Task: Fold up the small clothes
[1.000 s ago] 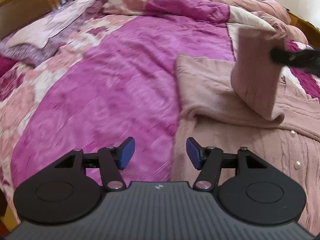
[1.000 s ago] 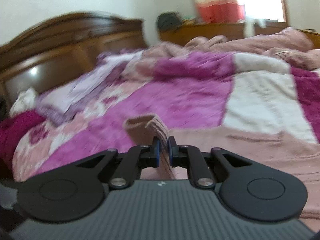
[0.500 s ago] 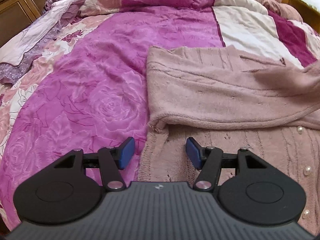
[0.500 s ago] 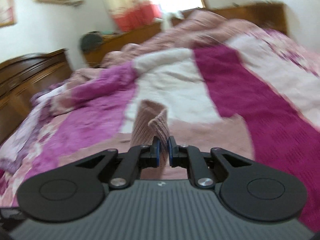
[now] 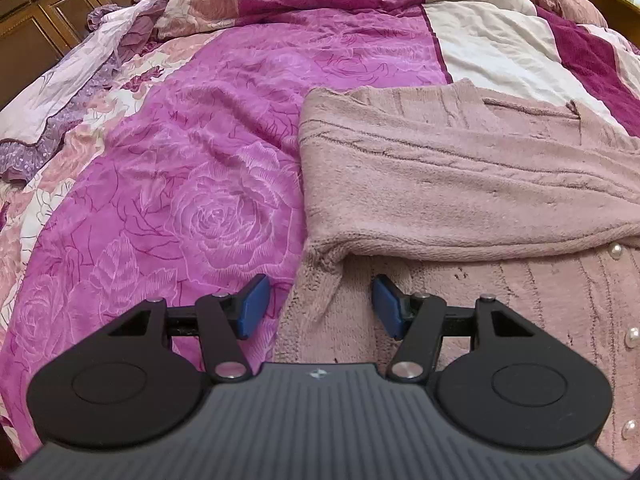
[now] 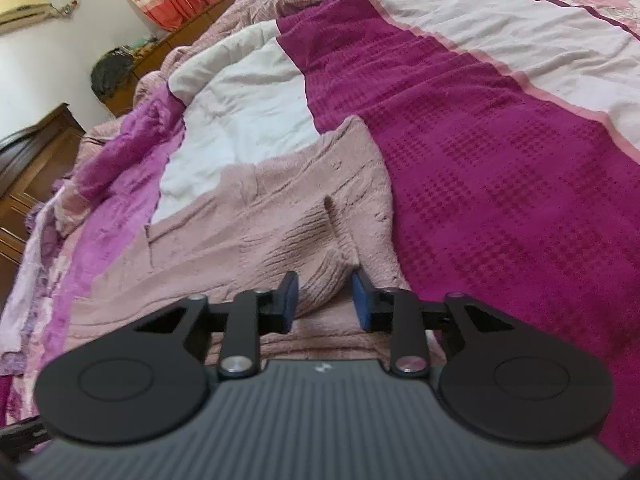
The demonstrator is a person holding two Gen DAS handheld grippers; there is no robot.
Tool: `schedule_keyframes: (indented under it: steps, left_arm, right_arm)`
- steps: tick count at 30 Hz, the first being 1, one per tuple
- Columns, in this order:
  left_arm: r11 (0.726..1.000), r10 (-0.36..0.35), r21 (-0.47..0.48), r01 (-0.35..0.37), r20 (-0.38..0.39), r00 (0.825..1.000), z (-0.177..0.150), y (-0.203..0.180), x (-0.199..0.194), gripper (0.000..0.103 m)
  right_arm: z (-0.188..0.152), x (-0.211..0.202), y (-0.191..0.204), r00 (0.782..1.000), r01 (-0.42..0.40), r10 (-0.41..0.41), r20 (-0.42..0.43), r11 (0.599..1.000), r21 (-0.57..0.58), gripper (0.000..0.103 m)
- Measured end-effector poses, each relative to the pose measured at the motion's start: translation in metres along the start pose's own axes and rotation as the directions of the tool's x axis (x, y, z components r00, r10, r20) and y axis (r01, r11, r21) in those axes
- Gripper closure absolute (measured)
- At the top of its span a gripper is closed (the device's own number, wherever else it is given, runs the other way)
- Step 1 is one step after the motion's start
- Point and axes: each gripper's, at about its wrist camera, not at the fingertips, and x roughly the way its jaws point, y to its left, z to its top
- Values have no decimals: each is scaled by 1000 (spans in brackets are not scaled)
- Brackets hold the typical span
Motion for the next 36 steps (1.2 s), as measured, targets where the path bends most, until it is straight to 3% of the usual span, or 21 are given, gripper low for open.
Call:
schedule_keyframes:
  steps: [4, 9, 12, 14, 15, 16, 17, 19, 24, 28, 31, 35, 36]
  left_arm:
    - [1000, 4, 1, -4, 2, 1000, 0, -1, 1, 38]
    - [1000, 12, -3, -12, 7, 1000, -1, -2, 1, 37]
    - [1000, 17, 0, -17, 8, 1000, -1, -2, 2, 37]
    - [1000, 19, -1, -19, 7, 1000, 0, -3, 2, 37]
    - [1000, 19, -3, -19, 7, 1000, 0, -2, 2, 37]
    - [1000, 19, -2, -19, 7, 1000, 0, -2, 2, 37]
    - [1000, 19, -2, -19, 9, 1000, -1, -2, 2, 37]
    - [1000, 19, 1, -19, 12, 1000, -1, -3, 2, 37]
    - [999, 35, 1, -35, 29, 999, -4, -4, 4, 32]
    - [999, 47, -2, -47, 38, 998, -6, -4, 6, 29]
    - [999, 45, -2, -45, 37, 998, -6, -3, 5, 29]
    - [999, 48, 1, -48, 45, 998, -6, -5, 5, 29]
    - [999, 50, 5, -51, 51, 997, -7, -6, 6, 28]
  right_arm:
    - [10, -17, 5, 998, -14, 16, 60, 999, -38, 40]
    - [23, -5, 15, 996, -20, 30, 80, 992, -125, 40]
    - [26, 18, 23, 997, 41, -27, 70, 977, -207, 40]
    - [26, 33, 24, 998, 59, -52, 34, 970, -235, 42]
    - [25, 37, 23, 999, 47, -47, 7, 970, -237, 56]
    - [25, 40, 23, 999, 22, -27, -18, 971, -236, 87]
    - [25, 39, 24, 1000, 4, -11, -28, 973, -232, 92]
    - [27, 31, 27, 1000, -23, 23, -3, 971, -237, 92]
    - [35, 20, 30, 994, 57, -31, 101, 962, -266, 92]
    - [30, 48, 26, 994, 112, -109, 27, 949, -295, 89]
    - [25, 51, 24, 992, 125, -120, 35, 945, -303, 88]
    - [28, 33, 26, 992, 123, -117, 38, 964, -237, 71]
    - [28, 29, 26, 993, 117, -112, 36, 969, -218, 71]
